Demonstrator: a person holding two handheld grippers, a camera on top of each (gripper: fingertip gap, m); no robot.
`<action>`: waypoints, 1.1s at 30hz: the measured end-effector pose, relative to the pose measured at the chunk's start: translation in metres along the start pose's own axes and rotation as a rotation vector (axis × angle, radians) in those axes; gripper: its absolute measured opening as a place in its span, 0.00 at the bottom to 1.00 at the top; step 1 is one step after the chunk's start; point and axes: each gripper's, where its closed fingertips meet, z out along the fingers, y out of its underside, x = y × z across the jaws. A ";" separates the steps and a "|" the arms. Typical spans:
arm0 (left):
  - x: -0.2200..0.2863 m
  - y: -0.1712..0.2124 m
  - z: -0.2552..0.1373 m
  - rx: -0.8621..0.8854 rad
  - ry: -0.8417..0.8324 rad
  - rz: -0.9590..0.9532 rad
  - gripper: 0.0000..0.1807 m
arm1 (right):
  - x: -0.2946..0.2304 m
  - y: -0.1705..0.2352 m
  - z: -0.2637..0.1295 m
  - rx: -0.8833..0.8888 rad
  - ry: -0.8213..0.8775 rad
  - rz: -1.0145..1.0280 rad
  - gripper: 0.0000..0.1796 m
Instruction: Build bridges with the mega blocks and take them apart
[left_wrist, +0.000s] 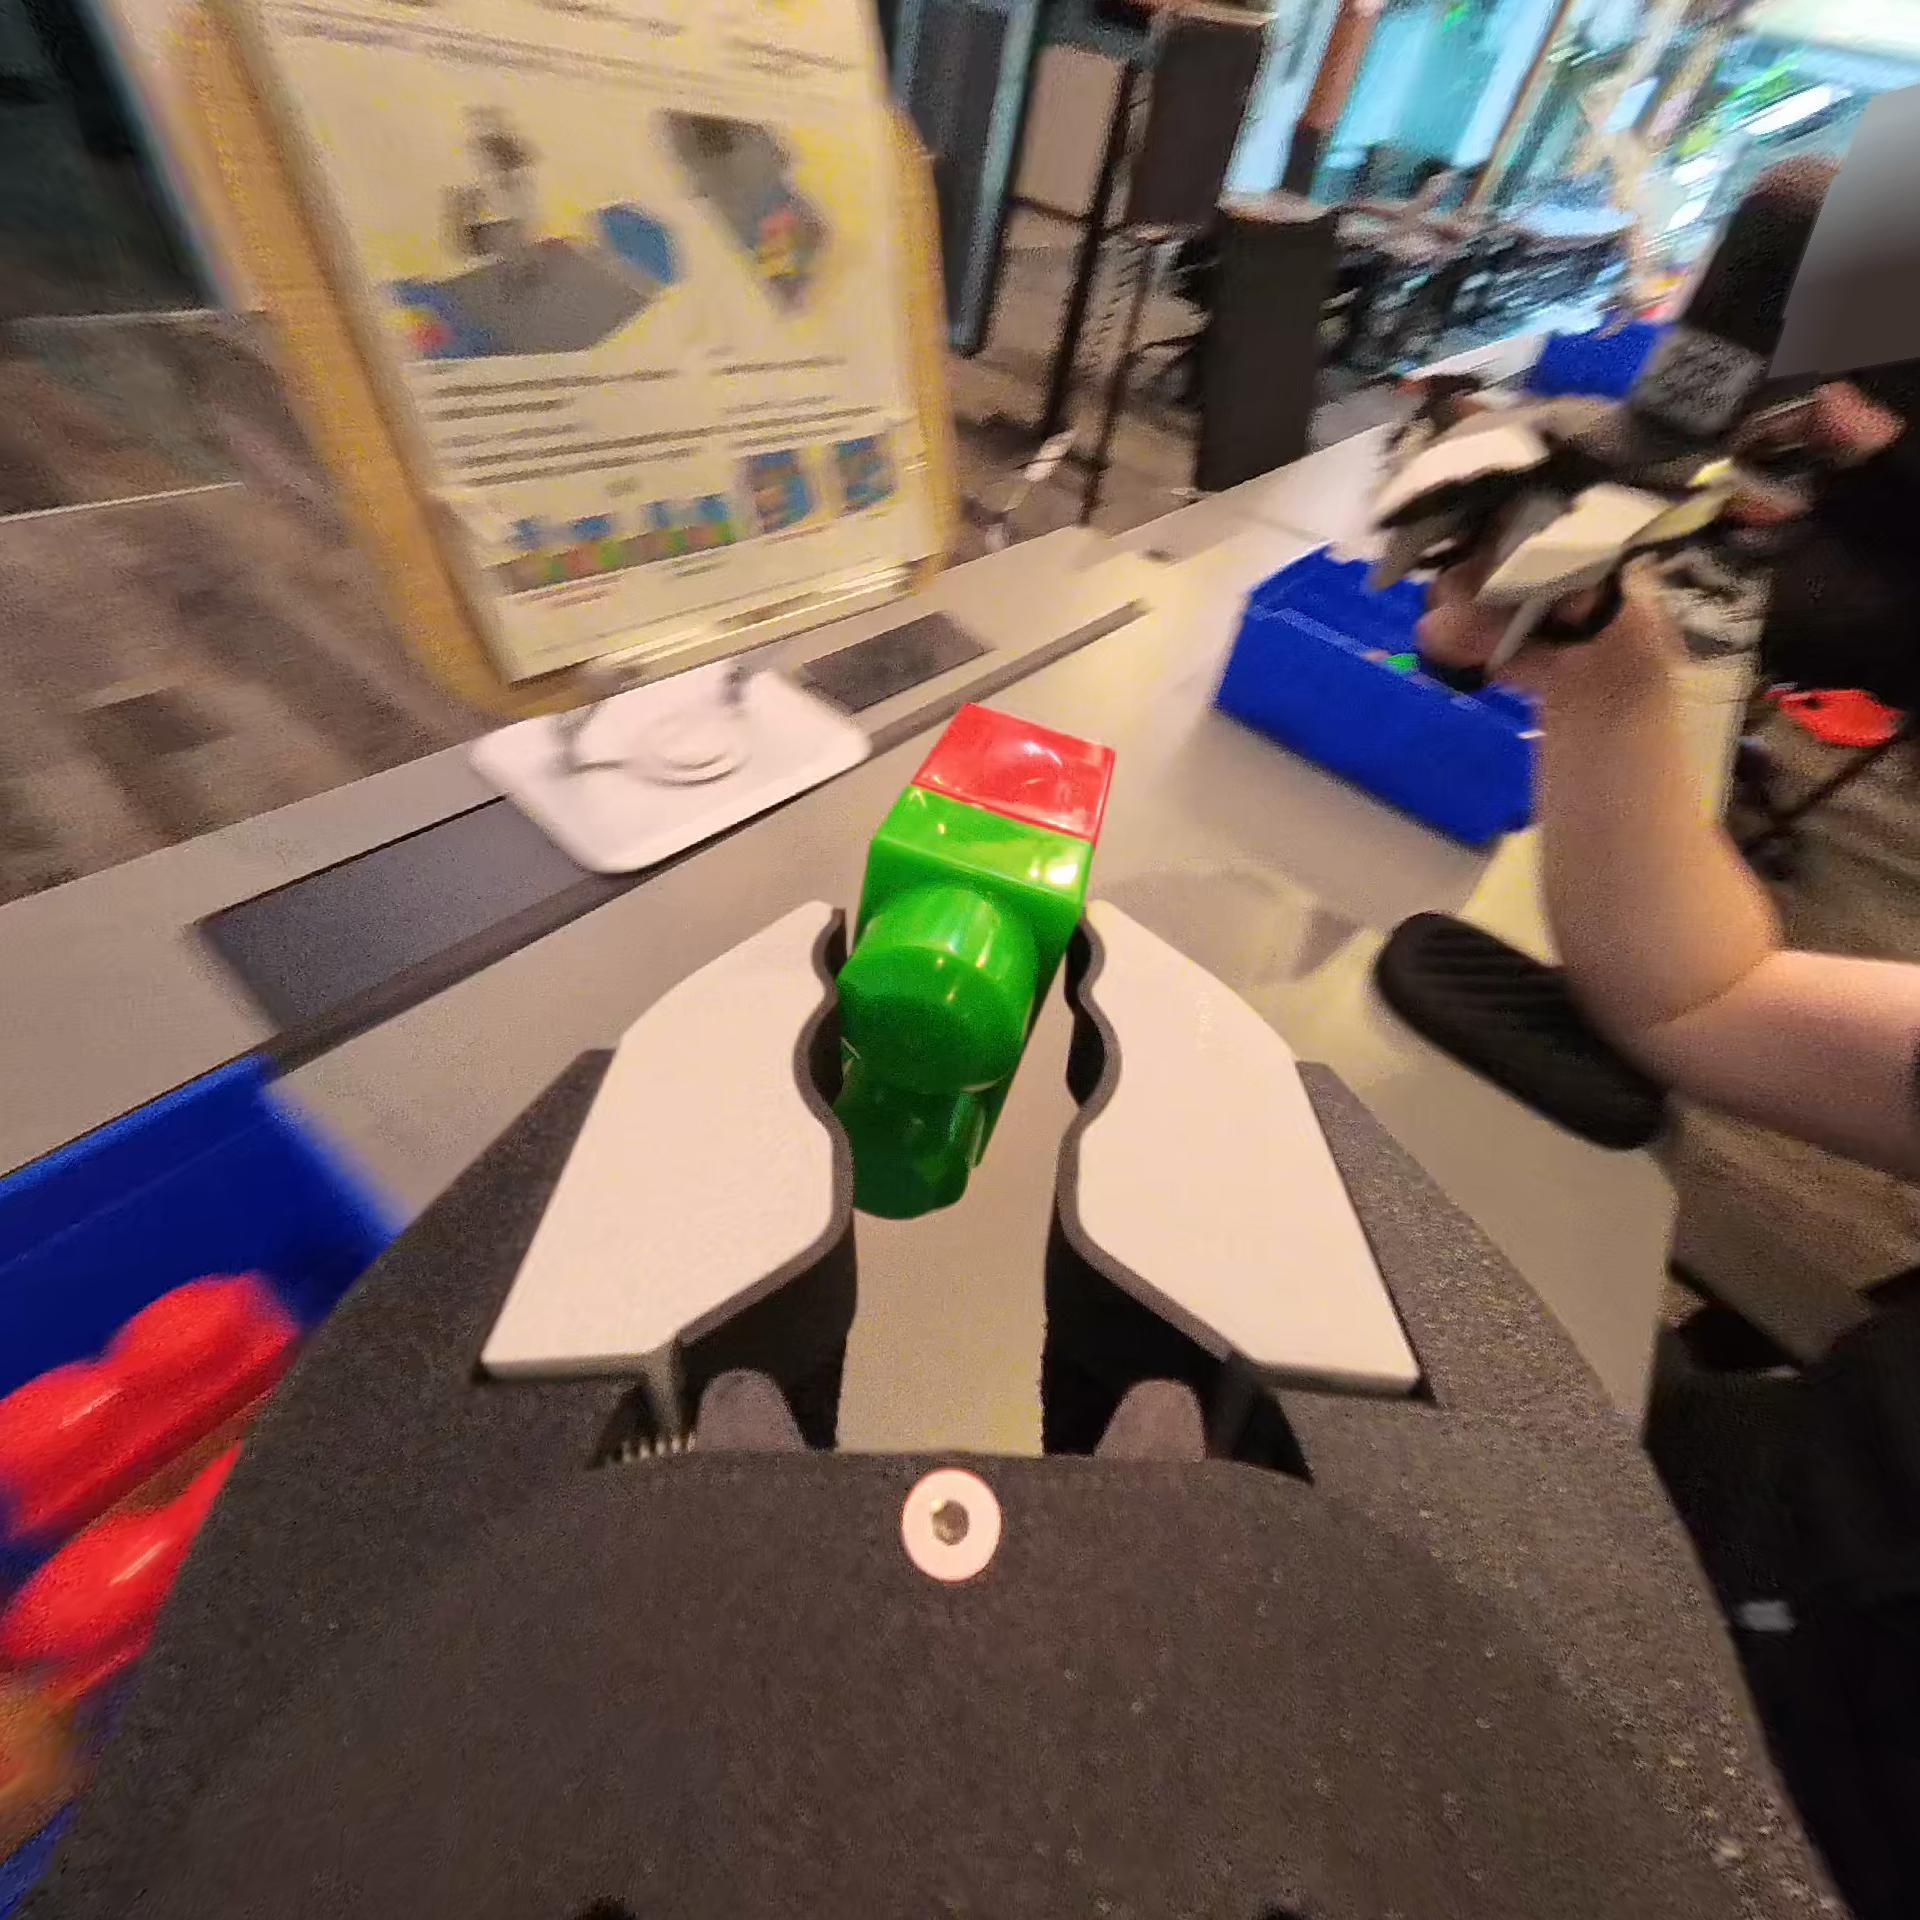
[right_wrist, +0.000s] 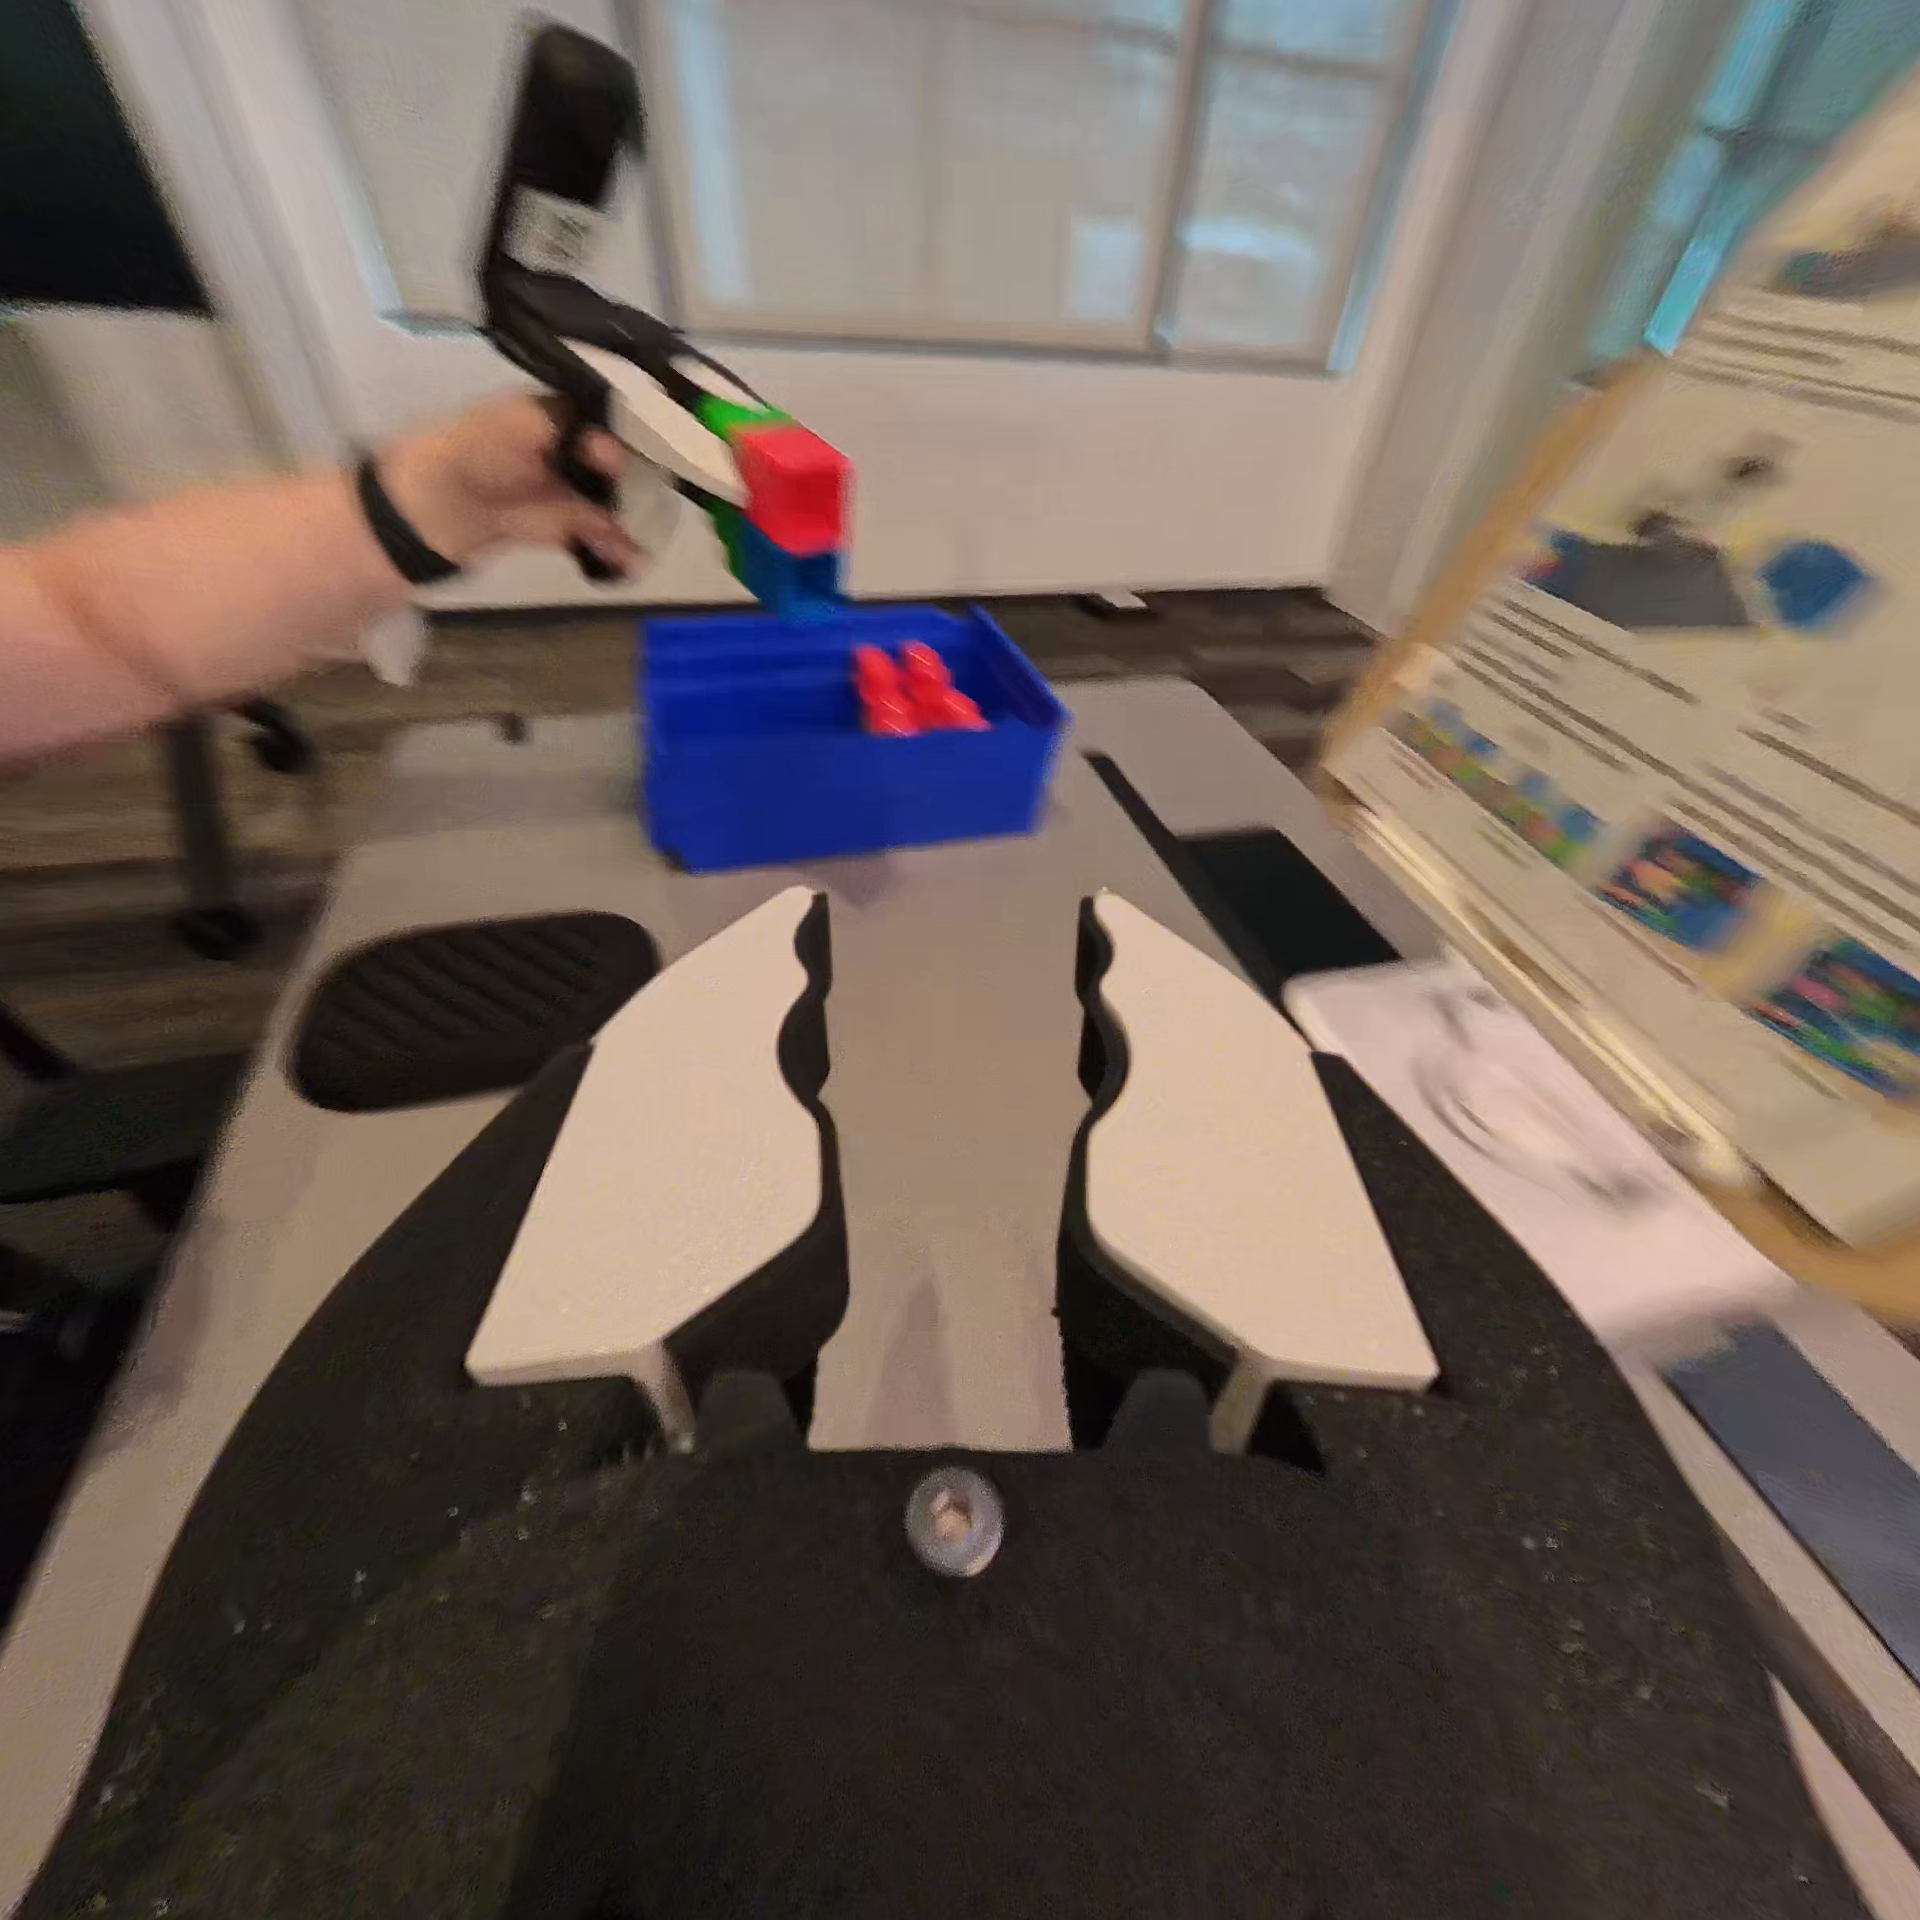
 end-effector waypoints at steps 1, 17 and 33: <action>0.023 -0.004 0.018 0.015 0.052 -0.006 0.22 | -0.016 -0.006 0.013 0.039 -0.072 0.008 0.27; 0.194 -0.046 0.169 0.180 0.633 -0.069 0.27 | -0.032 0.005 0.021 -0.003 -0.204 0.121 0.21; 0.195 -0.031 0.197 0.191 0.664 -0.057 0.20 | -0.009 -0.007 -0.013 0.148 -0.261 0.297 0.29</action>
